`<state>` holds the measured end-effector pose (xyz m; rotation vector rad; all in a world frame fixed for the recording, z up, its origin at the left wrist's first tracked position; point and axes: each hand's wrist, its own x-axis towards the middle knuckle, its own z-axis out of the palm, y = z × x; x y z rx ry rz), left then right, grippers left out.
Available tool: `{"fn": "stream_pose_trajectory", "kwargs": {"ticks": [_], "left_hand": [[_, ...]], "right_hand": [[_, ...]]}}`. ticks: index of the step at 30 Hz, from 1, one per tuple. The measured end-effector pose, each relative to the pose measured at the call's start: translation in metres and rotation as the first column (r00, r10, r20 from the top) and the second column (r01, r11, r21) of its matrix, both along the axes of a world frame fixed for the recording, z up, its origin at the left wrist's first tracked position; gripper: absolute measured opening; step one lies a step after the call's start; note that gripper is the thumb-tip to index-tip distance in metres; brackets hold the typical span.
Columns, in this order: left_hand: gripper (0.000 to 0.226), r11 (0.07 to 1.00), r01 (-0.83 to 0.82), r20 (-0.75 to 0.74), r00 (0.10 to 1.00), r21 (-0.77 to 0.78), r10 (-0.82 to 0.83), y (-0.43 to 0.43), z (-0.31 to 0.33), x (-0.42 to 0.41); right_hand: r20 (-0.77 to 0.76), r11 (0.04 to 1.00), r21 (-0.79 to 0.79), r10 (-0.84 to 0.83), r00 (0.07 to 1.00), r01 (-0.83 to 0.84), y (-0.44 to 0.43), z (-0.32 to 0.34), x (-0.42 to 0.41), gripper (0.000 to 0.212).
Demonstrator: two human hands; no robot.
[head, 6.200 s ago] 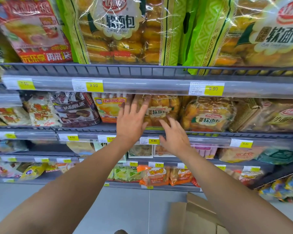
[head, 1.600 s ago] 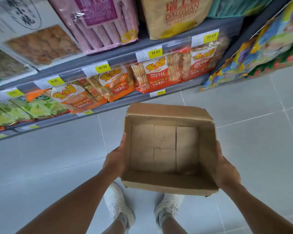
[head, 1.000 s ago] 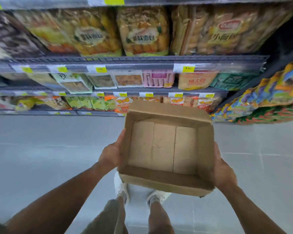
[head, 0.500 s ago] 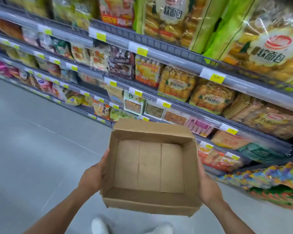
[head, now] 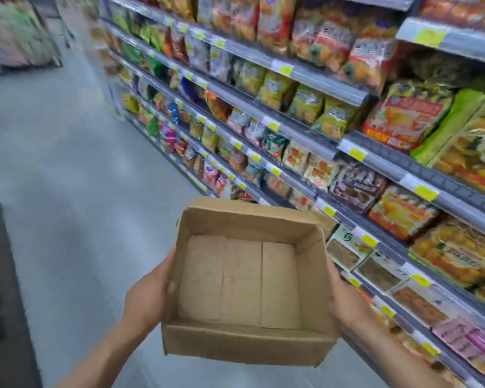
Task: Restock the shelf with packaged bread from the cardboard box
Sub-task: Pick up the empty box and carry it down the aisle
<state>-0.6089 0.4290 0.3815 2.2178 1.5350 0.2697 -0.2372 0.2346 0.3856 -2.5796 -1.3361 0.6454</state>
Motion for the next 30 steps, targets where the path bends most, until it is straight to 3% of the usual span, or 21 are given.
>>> {"fn": "stream_pose_trajectory", "kwargs": {"ticks": [6,13,19,30], "left_hand": [[0.085,0.983,-0.161,-0.031,0.986,0.087,0.165,0.066,0.009,-0.055],[0.083,0.947,-0.29,0.04,0.957,0.139,0.287,0.168,0.013,-0.104],[0.08,0.918,-0.377,0.013,0.925,0.123,0.379,0.262,0.03,-0.135],[0.084,0.702,-0.709,0.009,0.704,0.069,0.71,0.403,0.044,-0.236]], "right_hand": [[0.017,0.976,0.108,0.187,0.982,-0.188,0.142,0.011,-0.029,0.107],[0.247,0.952,-0.027,0.302,0.921,-0.305,0.293,0.023,-0.059,0.109],[0.133,0.867,-0.01,0.495,0.859,-0.498,0.458,0.011,-0.08,0.113],[0.204,0.65,0.008,0.743,0.638,-0.76,0.738,0.033,-0.205,0.112]]}}
